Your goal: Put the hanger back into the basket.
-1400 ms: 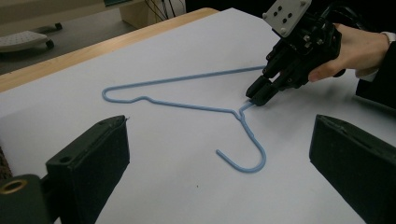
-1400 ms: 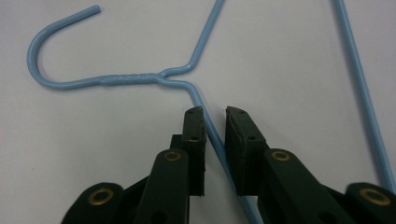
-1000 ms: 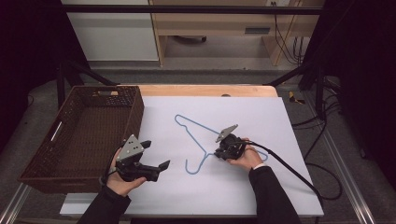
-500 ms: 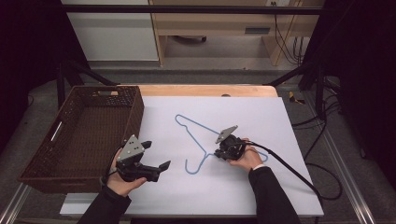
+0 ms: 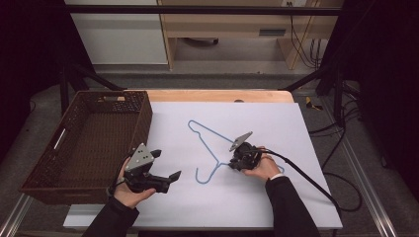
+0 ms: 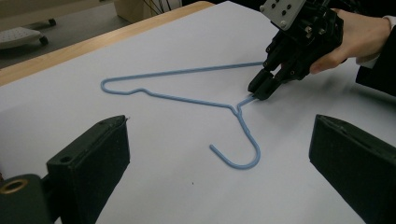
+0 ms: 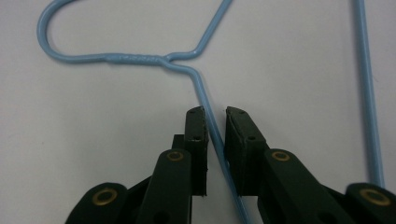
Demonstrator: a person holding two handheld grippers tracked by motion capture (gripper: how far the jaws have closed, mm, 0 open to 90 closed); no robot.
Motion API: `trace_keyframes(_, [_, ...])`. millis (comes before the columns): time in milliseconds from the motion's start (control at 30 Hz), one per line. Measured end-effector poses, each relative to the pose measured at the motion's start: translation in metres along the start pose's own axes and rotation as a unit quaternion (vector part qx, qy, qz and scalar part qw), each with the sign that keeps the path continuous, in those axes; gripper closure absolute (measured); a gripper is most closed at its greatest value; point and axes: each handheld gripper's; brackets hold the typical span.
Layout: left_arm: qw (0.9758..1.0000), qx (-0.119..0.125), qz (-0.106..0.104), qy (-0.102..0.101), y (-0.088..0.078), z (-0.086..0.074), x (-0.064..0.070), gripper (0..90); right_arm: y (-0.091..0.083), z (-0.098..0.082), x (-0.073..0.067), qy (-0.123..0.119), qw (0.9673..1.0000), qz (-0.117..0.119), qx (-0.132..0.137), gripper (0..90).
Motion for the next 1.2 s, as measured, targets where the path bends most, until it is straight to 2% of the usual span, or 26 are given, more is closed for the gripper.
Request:
trace_keyframes(167, [1.0000, -0.002, -0.001, 0.001, 0.001, 0.000, 0.000, 4.8, -0.001, 0.002, 0.002, 0.005, 0.9999, 0.006, -0.013, 79.7])
trace_keyframes(200, [1.0000, -0.003, -0.001, 0.001, 0.001, 0.000, 0.000, 4.8, 0.000, 0.003, 0.002, 0.015, 0.9997, 0.011, -0.018, 82.4])
trace_keyframes(233, [1.0000, -0.003, -0.001, 0.002, 0.001, 0.000, 0.000, 4.8, 0.000, 0.004, 0.002, 0.014, 0.9997, 0.008, -0.020, 83.0])
trace_keyframes(333, [1.0000, -0.004, -0.002, 0.001, 0.002, -0.001, 0.001, 4.8, 0.001, 0.005, 0.000, 0.001, 0.9997, 0.004, -0.025, 83.7])
trace_keyframes(367, [1.0000, -0.006, -0.003, 0.003, 0.002, -0.001, 0.002, 4.8, 0.001, 0.008, -0.001, -0.011, 0.9993, 0.003, -0.036, 84.4])
trace_keyframes(467, [1.0000, -0.007, -0.004, 0.005, 0.003, -0.001, 0.002, 4.8, 0.001, 0.009, -0.001, -0.018, 0.9990, 0.002, -0.042, 84.9])
trace_keyframes(500, [1.0000, -0.007, -0.005, 0.005, 0.003, -0.001, 0.002, 4.8, 0.001, 0.009, -0.001, -0.032, 0.9986, 0.005, -0.042, 85.7])
trace_keyframes(567, [1.0000, -0.007, -0.005, 0.005, 0.003, -0.001, 0.002, 4.8, 0.000, 0.009, -0.001, -0.032, 0.9984, 0.012, -0.046, 86.6])
trace_keyframes(600, [1.0000, -0.007, -0.004, 0.004, 0.003, -0.001, 0.002, 4.8, 0.000, 0.009, 0.000, -0.028, 0.9987, 0.014, -0.041, 87.1])
trace_keyframes(667, [1.0000, -0.007, -0.004, 0.004, 0.003, -0.001, 0.002, 4.8, 0.000, 0.009, 0.001, -0.036, 0.9983, 0.019, -0.042, 87.4])
trace_keyframes(700, [1.0000, -0.007, -0.004, 0.003, 0.003, -0.001, 0.001, 4.9, -0.001, 0.009, 0.001, -0.027, 0.9985, 0.017, -0.045, 87.6])
trace_keyframes(800, [1.0000, -0.008, -0.004, 0.003, 0.003, -0.001, 0.002, 4.8, -0.001, 0.008, 0.001, -0.027, 0.9986, 0.018, -0.041, 87.6])
trace_keyframes(900, [0.9999, -0.009, -0.005, 0.005, 0.004, -0.001, 0.003, 4.8, -0.004, 0.008, 0.000, -0.014, 0.9991, 0.029, -0.027, 87.6])
trace_keyframes(1067, [0.9999, -0.012, -0.006, 0.006, 0.005, -0.002, 0.004, 4.9, -0.008, 0.009, -0.002, -0.009, 0.9993, 0.032, -0.017, 87.6])
trace_keyframes(1133, [0.9999, -0.014, -0.007, 0.006, 0.007, -0.002, 0.006, 4.8, -0.011, 0.008, -0.001, 0.002, 0.9991, 0.043, -0.005, 87.6])
trace_keyframes(1200, [0.9999, -0.014, -0.007, 0.006, 0.007, -0.002, 0.006, 4.8, -0.012, 0.008, -0.001, 0.005, 0.9990, 0.044, 0.001, 87.6])
Point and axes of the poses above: each handheld gripper's, and its own axes: y roughly forward along the jaws, z roughly out of its top, x roughly to its right, and after that the axes turned 8 degrees about z, right-handed
